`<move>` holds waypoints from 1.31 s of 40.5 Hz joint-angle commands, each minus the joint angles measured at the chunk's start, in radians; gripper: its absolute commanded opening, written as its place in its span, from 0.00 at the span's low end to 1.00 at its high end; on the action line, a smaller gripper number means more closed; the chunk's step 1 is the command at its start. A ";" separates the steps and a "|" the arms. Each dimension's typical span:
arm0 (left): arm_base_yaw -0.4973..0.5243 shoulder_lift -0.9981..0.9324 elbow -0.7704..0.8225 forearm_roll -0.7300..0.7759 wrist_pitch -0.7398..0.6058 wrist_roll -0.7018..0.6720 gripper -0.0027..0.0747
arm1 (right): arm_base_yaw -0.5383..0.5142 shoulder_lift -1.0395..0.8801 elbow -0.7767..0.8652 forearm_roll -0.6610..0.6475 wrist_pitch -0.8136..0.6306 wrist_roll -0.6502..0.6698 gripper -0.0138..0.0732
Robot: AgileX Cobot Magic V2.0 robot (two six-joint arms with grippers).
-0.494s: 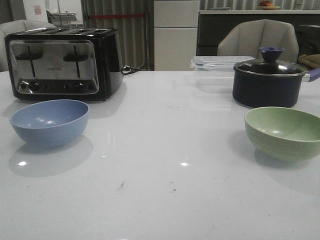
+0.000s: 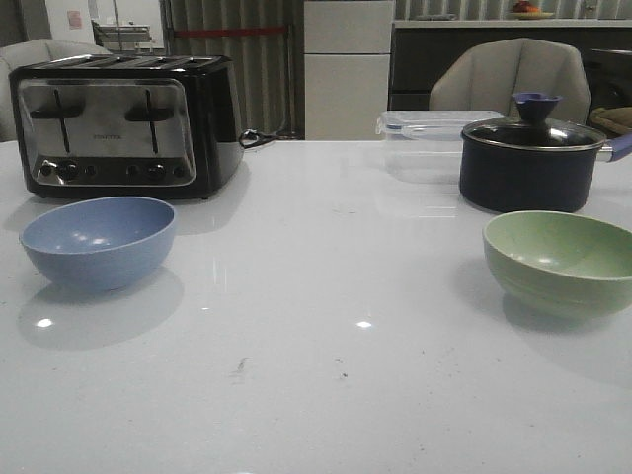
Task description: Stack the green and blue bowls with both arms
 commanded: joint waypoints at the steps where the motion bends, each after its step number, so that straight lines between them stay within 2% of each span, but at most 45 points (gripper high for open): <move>1: -0.003 -0.019 0.006 0.001 -0.092 -0.004 0.15 | 0.000 -0.017 -0.004 -0.002 -0.090 0.000 0.22; 18: -0.003 -0.019 0.003 0.001 -0.126 -0.004 0.15 | 0.000 -0.017 -0.014 -0.002 -0.117 0.000 0.22; 23: -0.005 -0.019 -0.040 0.001 -0.221 -0.004 0.15 | 0.000 -0.017 -0.106 -0.001 -0.058 0.000 0.22; 25: -0.005 -0.019 -0.080 0.001 -0.214 -0.004 0.15 | 0.000 -0.015 -0.162 -0.001 -0.019 0.000 0.22; 32: -0.005 0.021 -0.289 0.001 -0.032 -0.004 0.15 | 0.000 0.056 -0.393 -0.002 0.149 0.000 0.22; 42: -0.005 0.205 -0.601 0.001 0.238 -0.004 0.15 | 0.000 0.270 -0.664 -0.002 0.376 0.000 0.22; 47: -0.005 0.306 -0.697 -0.001 0.369 -0.004 0.15 | 0.000 0.367 -0.732 -0.002 0.464 0.000 0.22; 53: -0.005 0.400 -0.710 -0.001 0.450 -0.004 0.15 | 0.000 0.458 -0.739 -0.002 0.530 0.000 0.22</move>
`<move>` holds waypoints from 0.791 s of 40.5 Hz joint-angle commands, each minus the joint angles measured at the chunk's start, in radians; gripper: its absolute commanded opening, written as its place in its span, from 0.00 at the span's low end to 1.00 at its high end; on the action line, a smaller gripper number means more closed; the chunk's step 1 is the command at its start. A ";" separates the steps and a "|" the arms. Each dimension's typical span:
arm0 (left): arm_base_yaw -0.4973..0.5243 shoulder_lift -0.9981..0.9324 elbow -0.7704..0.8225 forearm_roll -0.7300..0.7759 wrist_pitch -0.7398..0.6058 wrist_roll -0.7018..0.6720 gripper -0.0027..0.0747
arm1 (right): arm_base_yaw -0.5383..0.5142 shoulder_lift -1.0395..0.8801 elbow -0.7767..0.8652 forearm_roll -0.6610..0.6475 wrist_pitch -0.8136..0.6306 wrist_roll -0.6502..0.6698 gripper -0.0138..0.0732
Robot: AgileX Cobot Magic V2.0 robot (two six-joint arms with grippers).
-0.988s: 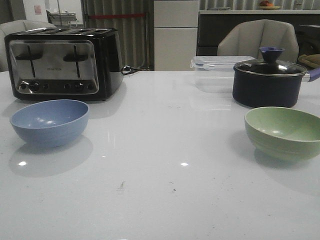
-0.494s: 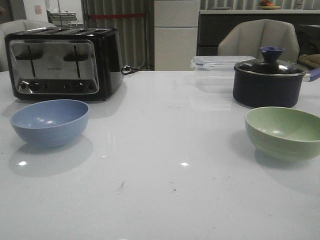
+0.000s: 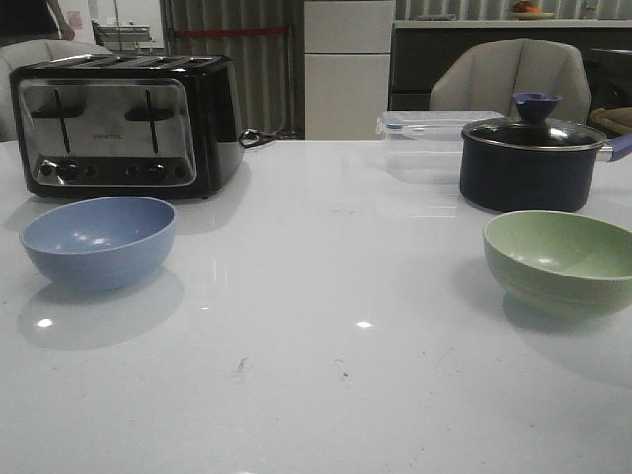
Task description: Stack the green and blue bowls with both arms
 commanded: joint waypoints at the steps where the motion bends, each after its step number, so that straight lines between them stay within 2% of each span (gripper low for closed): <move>1: -0.005 0.070 -0.035 -0.001 -0.005 -0.004 0.15 | 0.000 0.075 -0.036 -0.002 -0.022 0.000 0.22; 7: -0.005 0.140 -0.035 -0.003 0.084 -0.004 0.15 | 0.000 0.143 -0.034 -0.002 0.027 0.000 0.22; 19: -0.005 0.251 -0.033 -0.003 0.104 -0.004 0.16 | 0.000 0.270 -0.025 -0.002 0.089 0.000 0.23; 22: -0.005 0.275 -0.033 -0.003 0.112 -0.002 0.18 | 0.000 0.299 -0.025 -0.002 0.105 0.000 0.27; 24: -0.005 0.288 -0.033 -0.001 0.112 0.000 0.24 | 0.000 0.319 -0.025 -0.002 0.110 0.000 0.34; 27: -0.005 0.301 -0.033 -0.001 0.112 0.000 0.40 | 0.000 0.350 -0.025 -0.002 0.111 0.000 0.50; 29: -0.005 0.312 -0.033 -0.001 0.112 0.000 0.56 | 0.000 0.366 -0.025 -0.002 0.107 0.000 0.61; 32: -0.005 0.325 -0.033 -0.001 0.110 0.000 0.72 | 0.000 0.396 -0.025 -0.002 0.096 0.000 0.74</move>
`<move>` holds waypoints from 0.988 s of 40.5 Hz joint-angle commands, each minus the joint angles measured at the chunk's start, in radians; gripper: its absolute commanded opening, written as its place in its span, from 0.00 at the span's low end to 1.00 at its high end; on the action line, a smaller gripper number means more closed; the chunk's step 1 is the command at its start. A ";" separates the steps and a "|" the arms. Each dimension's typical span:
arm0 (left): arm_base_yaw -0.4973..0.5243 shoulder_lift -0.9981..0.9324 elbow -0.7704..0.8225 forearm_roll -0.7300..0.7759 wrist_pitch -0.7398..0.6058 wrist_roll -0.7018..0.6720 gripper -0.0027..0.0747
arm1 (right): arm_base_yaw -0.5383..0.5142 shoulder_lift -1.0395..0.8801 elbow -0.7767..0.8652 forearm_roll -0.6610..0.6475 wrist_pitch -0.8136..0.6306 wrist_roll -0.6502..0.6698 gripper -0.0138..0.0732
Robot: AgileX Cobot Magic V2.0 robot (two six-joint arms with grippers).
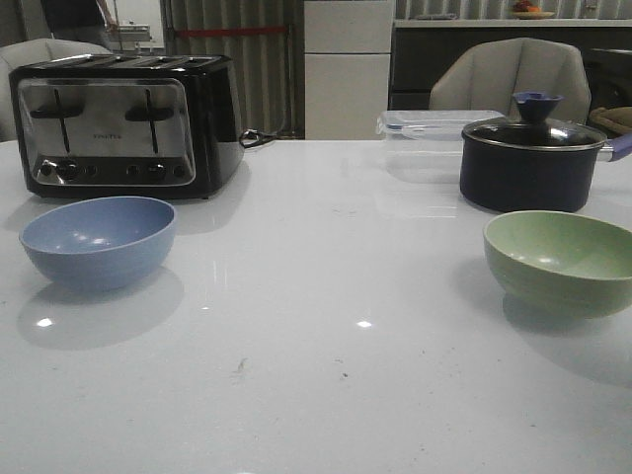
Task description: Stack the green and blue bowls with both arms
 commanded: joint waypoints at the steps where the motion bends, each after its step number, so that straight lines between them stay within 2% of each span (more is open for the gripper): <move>1: -0.005 0.021 -0.033 -0.001 -0.065 0.000 0.76 | 0.000 0.040 -0.029 -0.002 -0.076 0.000 0.78; 3: -0.005 0.030 -0.033 -0.001 -0.065 0.000 0.79 | 0.000 0.078 -0.031 -0.002 -0.091 0.000 0.82; 9: -0.005 0.040 -0.033 -0.001 -0.067 0.000 0.78 | -0.005 0.231 -0.081 -0.001 -0.156 0.000 0.82; 19: -0.005 0.040 -0.033 -0.001 -0.067 0.000 0.79 | -0.048 0.573 -0.306 0.048 -0.088 -0.002 0.82; 25: -0.005 0.040 -0.033 -0.001 -0.067 0.000 0.78 | -0.068 0.731 -0.404 0.106 -0.035 -0.063 0.81; 32: -0.005 0.040 -0.033 -0.001 -0.067 0.000 0.78 | -0.083 0.875 -0.498 0.180 0.006 -0.129 0.81; 40: -0.005 0.040 -0.033 -0.001 -0.067 0.000 0.78 | -0.083 0.996 -0.564 0.180 0.014 -0.133 0.81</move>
